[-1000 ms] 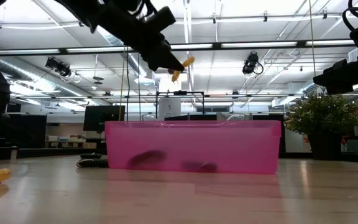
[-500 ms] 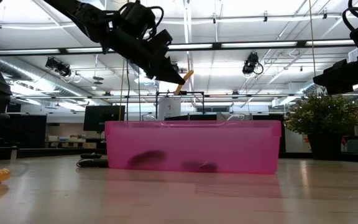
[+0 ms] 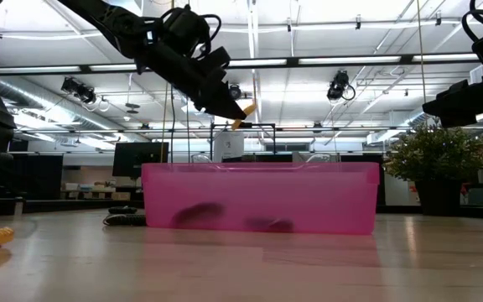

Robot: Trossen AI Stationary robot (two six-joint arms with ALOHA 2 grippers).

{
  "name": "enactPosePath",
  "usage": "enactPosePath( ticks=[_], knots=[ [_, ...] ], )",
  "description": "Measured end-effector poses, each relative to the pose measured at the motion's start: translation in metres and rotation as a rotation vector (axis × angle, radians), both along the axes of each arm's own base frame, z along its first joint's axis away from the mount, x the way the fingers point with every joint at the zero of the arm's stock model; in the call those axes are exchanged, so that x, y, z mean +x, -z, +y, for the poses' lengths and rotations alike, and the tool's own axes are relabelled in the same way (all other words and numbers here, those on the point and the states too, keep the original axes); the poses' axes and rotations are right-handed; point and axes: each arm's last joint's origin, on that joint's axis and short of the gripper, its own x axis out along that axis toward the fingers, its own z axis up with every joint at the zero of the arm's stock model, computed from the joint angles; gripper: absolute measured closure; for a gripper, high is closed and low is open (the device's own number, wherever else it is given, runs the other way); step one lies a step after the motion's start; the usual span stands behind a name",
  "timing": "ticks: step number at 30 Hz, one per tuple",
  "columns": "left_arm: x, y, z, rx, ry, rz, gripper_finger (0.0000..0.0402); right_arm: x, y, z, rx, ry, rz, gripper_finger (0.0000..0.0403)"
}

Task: Sort spring keychains
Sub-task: Put the orange spring keychain into the transparent bin

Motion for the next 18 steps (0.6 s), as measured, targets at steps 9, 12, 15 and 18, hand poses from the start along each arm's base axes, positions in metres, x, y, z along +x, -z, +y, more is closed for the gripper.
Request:
enactPosePath(
  ticks=[9,12,15,18],
  knots=[
    [-0.0017,0.0039,-0.0012,-0.088,-0.057,0.006,0.0146,0.0000,0.0000,0.0000,0.000,-0.001,0.000,0.0237],
    [-0.0034,0.0067,-0.0018,-0.101,-0.060,0.039,0.0147,0.0000,0.0000,0.0000,0.000,0.000,0.000,0.0237],
    [-0.0044,0.0085,-0.0021,-0.111,-0.063,0.058,0.0153,0.0000,0.0000,0.0000,0.000,-0.001,0.000,0.0237],
    [-0.0053,0.0102,-0.0030,-0.127,-0.050,0.075,0.0160,0.0000,0.0000,0.0000,0.000,0.000,0.000,0.0237]
  ],
)
